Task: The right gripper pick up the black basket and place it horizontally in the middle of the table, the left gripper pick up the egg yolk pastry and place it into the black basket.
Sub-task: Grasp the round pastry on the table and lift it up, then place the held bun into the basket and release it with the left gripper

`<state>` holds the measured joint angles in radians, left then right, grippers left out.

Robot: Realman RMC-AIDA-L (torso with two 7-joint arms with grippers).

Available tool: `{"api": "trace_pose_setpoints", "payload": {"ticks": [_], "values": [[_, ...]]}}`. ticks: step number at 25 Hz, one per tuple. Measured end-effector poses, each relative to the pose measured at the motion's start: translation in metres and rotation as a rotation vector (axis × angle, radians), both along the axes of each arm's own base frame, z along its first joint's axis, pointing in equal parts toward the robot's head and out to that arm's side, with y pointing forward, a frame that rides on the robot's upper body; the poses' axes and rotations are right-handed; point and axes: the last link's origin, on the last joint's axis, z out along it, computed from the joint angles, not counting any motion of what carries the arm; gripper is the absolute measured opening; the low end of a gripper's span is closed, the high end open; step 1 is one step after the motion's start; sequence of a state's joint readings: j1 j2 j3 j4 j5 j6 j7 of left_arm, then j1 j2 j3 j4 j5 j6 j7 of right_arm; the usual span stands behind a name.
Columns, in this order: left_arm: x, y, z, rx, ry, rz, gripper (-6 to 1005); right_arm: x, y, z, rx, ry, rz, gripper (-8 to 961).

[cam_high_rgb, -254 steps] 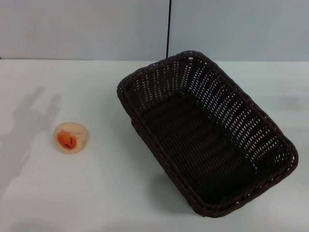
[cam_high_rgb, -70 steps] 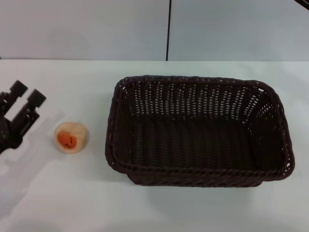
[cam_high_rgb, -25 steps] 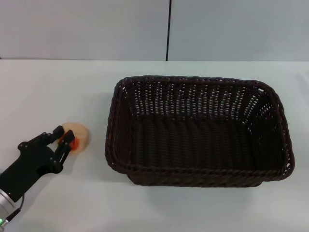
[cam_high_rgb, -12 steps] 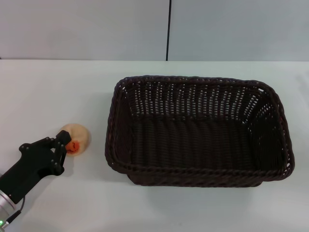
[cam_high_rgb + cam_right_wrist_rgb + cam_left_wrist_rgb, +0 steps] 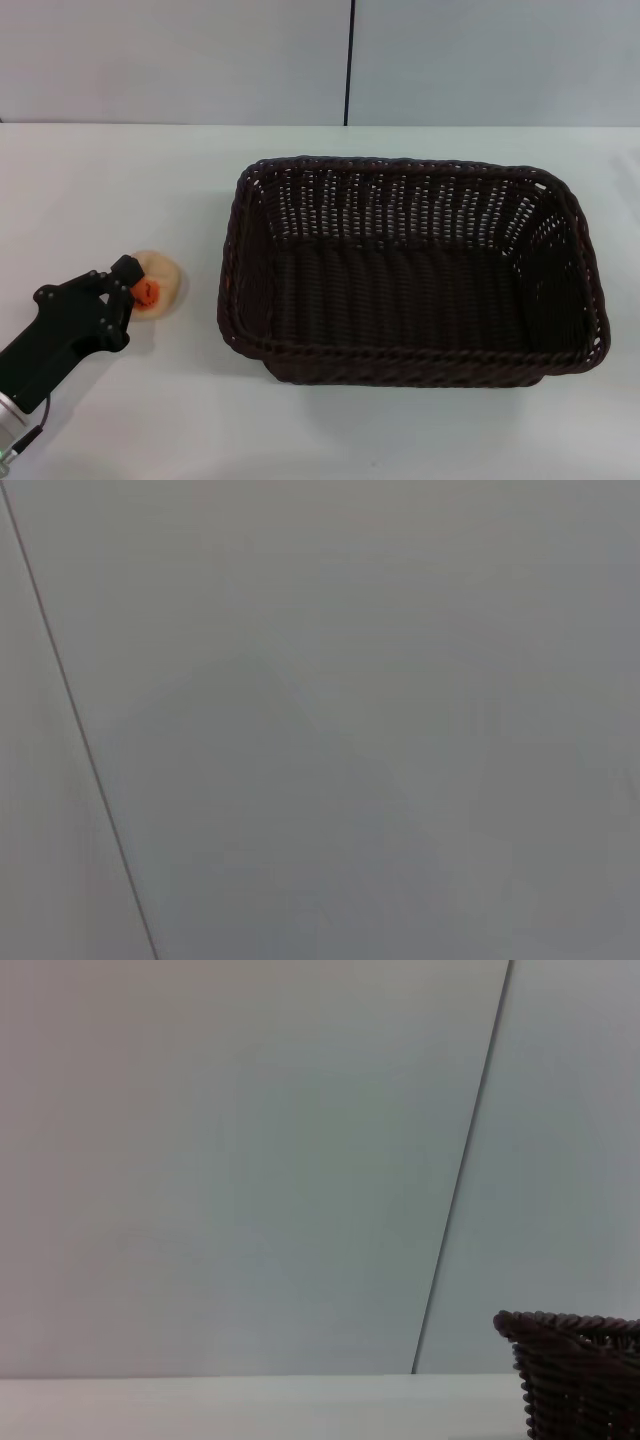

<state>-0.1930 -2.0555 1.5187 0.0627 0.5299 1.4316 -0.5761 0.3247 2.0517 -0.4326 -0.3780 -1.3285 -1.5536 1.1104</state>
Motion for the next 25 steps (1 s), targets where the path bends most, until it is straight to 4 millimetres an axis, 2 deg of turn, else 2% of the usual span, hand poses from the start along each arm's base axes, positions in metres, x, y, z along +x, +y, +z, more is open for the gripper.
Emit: {"api": "trace_pose_setpoints", "payload": {"ticks": [5, 8, 10, 11, 12, 15, 16, 17, 19, 20, 21, 22, 24, 25], "values": [[0.001, 0.001, 0.0, 0.001, -0.004, -0.006, 18, 0.0, 0.0, 0.0, 0.0, 0.0, -0.001, 404], [0.009, 0.006, 0.013, 0.06, -0.095, -0.024, 18, 0.0, 0.0, 0.0, -0.001, 0.001, -0.001, 404], [0.009, 0.006, 0.013, 0.06, -0.095, -0.024, 17, 0.0, 0.001, 0.0, -0.001, 0.001, 0.0, 404], [0.025, 0.014, 0.035, 0.127, -0.261, -0.094, 17, -0.001, 0.001, 0.0, -0.001, 0.001, 0.001, 404], [0.025, 0.014, 0.035, 0.127, -0.261, -0.094, 17, -0.001, 0.001, 0.0, -0.001, 0.001, 0.001, 404], [0.052, 0.018, 0.046, 0.114, -0.381, -0.242, 18, -0.001, 0.001, -0.002, -0.002, 0.006, 0.001, 404], [0.052, 0.018, 0.046, 0.114, -0.381, -0.242, 18, -0.002, 0.001, -0.003, -0.004, 0.009, 0.001, 404], [0.074, 0.028, 0.04, 0.049, -0.443, -0.332, 18, -0.002, 0.001, -0.004, -0.005, 0.012, 0.001, 404], [0.089, 0.034, 0.031, -0.021, -0.454, -0.382, 19, -0.002, 0.001, -0.005, -0.005, 0.012, 0.001, 404], [0.089, 0.034, 0.031, -0.021, -0.454, -0.382, 19, -0.002, 0.001, -0.005, -0.005, 0.012, 0.001, 404], [0.101, 0.04, 0.019, -0.098, -0.442, -0.426, 19, -0.003, 0.001, -0.005, -0.005, 0.013, 0.003, 404], [0.101, 0.04, 0.019, -0.098, -0.442, -0.426, 19, -0.003, 0.001, -0.005, -0.005, 0.013, 0.003, 404], [0.116, 0.05, 0.003, -0.202, -0.405, -0.463, 19, -0.004, 0.001, -0.006, -0.009, 0.015, 0.008, 404], [0.116, 0.05, 0.003, -0.202, -0.405, -0.463, 20, -0.004, 0.001, -0.007, -0.012, 0.016, 0.01, 404]]}}
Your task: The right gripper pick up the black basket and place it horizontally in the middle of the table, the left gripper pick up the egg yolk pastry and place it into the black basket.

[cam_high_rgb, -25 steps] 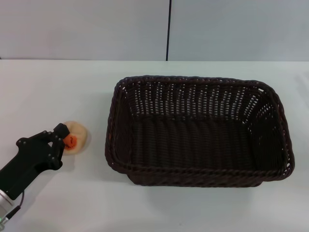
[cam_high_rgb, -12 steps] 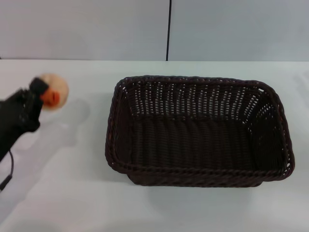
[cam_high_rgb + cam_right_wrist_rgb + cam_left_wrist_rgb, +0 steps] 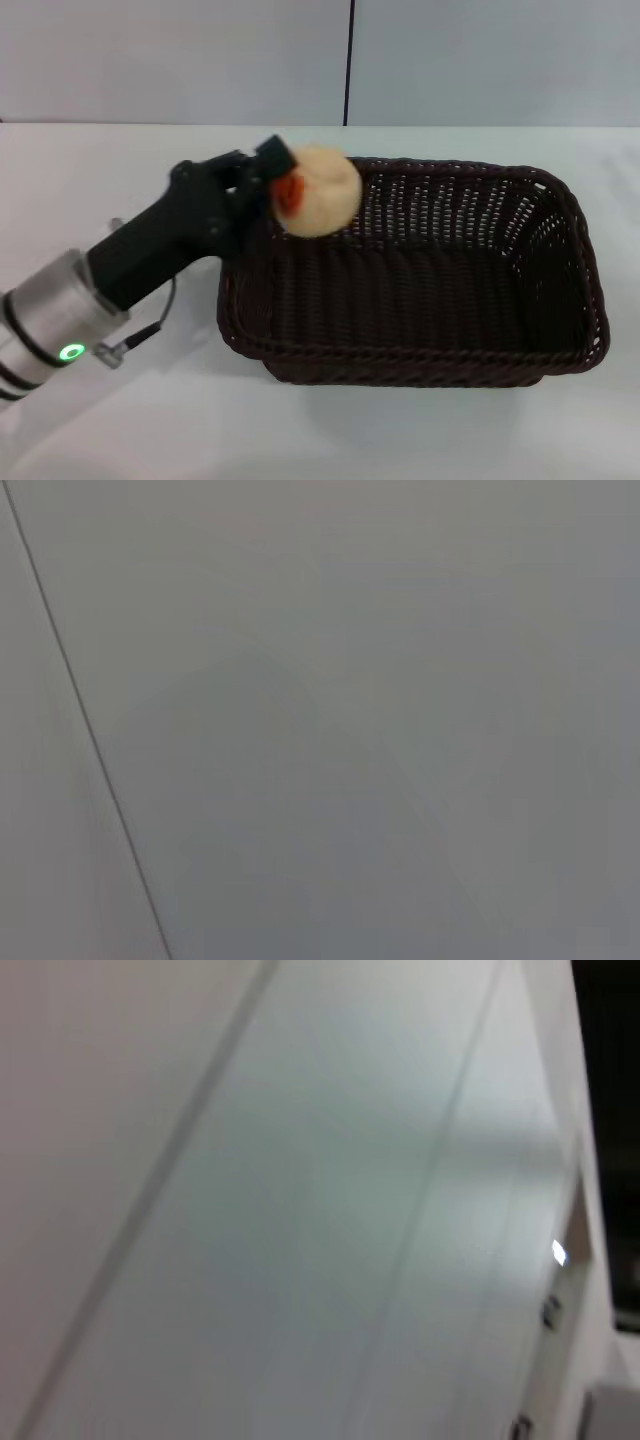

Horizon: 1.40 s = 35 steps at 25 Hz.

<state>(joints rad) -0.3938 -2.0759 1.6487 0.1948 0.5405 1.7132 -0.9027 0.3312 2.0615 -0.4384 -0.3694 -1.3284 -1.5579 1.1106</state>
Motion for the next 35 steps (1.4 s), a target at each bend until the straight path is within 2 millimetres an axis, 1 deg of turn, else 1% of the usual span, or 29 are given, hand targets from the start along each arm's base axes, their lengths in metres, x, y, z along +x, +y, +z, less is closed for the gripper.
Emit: {"api": "trace_pose_setpoints", "payload": {"ticks": [3, 4, 7, 12, 16, 21, 22, 25, 26, 27, 28, 30, 31, 33, 34, 35], "values": [[0.002, 0.002, -0.003, -0.009, 0.012, -0.002, 20, -0.001, 0.0, -0.003, -0.01, 0.003, 0.003, 404], [0.008, 0.007, -0.011, -0.035, 0.046, -0.024, 20, -0.001, 0.0, -0.003, -0.01, 0.004, 0.004, 404], [0.011, 0.008, -0.012, -0.043, 0.051, -0.032, 21, -0.002, 0.0, -0.003, -0.01, 0.005, 0.007, 404], [0.011, 0.008, -0.01, -0.033, 0.042, -0.026, 22, -0.002, 0.0, -0.004, -0.012, 0.007, 0.008, 404], [0.008, 0.008, -0.007, -0.013, 0.034, -0.013, 198, -0.003, 0.001, -0.004, -0.013, 0.007, 0.008, 404], [0.005, 0.008, 0.0, 0.02, 0.006, 0.002, 370, -0.003, 0.002, -0.004, -0.008, 0.009, 0.006, 404], [-0.004, 0.006, 0.012, 0.107, -0.03, 0.054, 404, -0.002, 0.002, -0.003, -0.001, 0.011, 0.003, 404], [-0.008, 0.005, 0.018, 0.15, -0.047, 0.08, 603, 0.001, 0.0, 0.0, 0.022, 0.012, -0.011, 404], [-0.025, -0.001, 0.036, 0.281, -0.083, 0.163, 670, 0.005, -0.002, 0.004, 0.047, 0.016, -0.03, 404], [-0.025, -0.001, 0.036, 0.281, -0.083, 0.163, 697, 0.005, -0.002, 0.004, 0.047, 0.016, -0.03, 404], [-0.032, -0.004, 0.043, 0.338, -0.091, 0.192, 725, 0.011, -0.006, 0.01, 0.076, 0.021, -0.055, 404], [-0.049, -0.016, 0.06, 0.491, -0.098, 0.272, 780, 0.014, -0.008, 0.013, 0.095, 0.024, -0.07, 404], [-0.064, -0.029, 0.074, 0.619, -0.092, 0.341, 807, 0.021, -0.013, 0.019, 0.138, 0.024, -0.1, 404], [-0.081, -0.042, 0.089, 0.72, -0.095, 0.423, 862, 0.029, -0.018, 0.025, 0.187, 0.026, -0.139, 404], [-0.081, -0.042, 0.089, 0.72, -0.095, 0.423, 861, 0.029, -0.018, 0.025, 0.187, 0.026, -0.139, 404], [-0.09, -0.049, 0.096, 0.768, -0.102, 0.472, 861, 0.033, -0.02, 0.027, 0.211, 0.03, -0.16, 404]]}}
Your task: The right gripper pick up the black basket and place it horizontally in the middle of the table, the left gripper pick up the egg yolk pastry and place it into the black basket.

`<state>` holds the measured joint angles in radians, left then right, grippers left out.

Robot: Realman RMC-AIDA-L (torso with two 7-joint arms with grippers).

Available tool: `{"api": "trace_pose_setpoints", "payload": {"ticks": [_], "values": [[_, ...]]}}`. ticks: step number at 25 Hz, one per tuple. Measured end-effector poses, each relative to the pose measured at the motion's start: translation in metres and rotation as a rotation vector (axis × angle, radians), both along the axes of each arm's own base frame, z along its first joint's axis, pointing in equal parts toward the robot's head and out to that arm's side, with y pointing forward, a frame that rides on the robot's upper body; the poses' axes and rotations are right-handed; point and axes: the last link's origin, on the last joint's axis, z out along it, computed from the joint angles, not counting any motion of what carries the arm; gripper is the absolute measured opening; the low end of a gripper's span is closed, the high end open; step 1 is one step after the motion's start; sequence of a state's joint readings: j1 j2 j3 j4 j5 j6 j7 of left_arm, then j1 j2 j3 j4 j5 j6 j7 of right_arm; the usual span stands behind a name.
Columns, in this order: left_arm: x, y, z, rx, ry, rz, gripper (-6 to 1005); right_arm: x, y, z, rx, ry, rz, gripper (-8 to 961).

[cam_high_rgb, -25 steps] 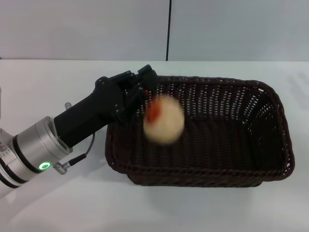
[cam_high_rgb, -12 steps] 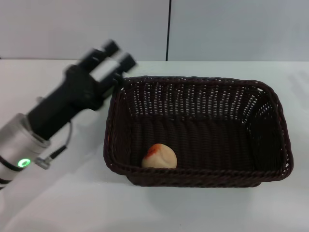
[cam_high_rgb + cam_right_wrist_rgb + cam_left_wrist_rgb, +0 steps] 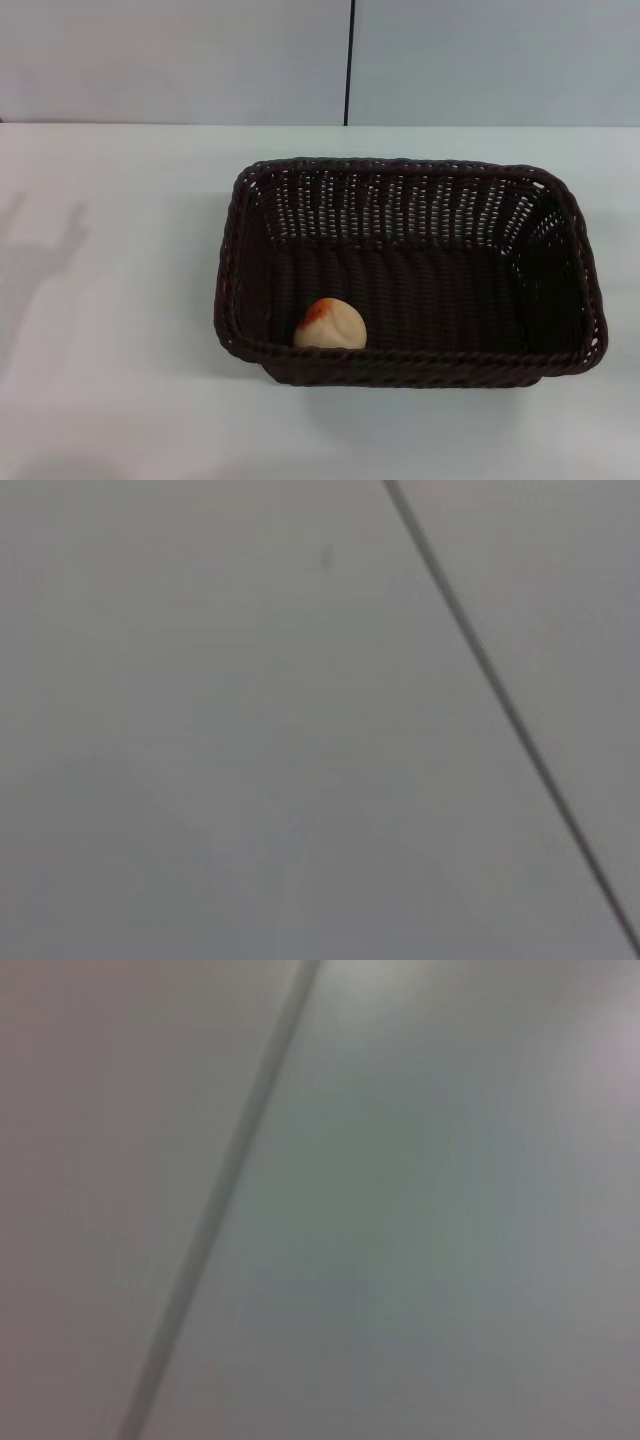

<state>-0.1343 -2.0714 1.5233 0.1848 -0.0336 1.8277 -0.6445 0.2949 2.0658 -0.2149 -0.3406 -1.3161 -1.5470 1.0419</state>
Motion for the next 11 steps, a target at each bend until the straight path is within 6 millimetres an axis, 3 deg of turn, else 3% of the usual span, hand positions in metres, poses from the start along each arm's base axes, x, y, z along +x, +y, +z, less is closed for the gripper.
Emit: {"api": "trace_pose_setpoints", "payload": {"ticks": [11], "values": [[-0.0079, -0.004, 0.0034, 0.036, -0.009, 0.049, 802, 0.0048, 0.0011, 0.0, 0.019, 0.014, -0.037, 404]]}}
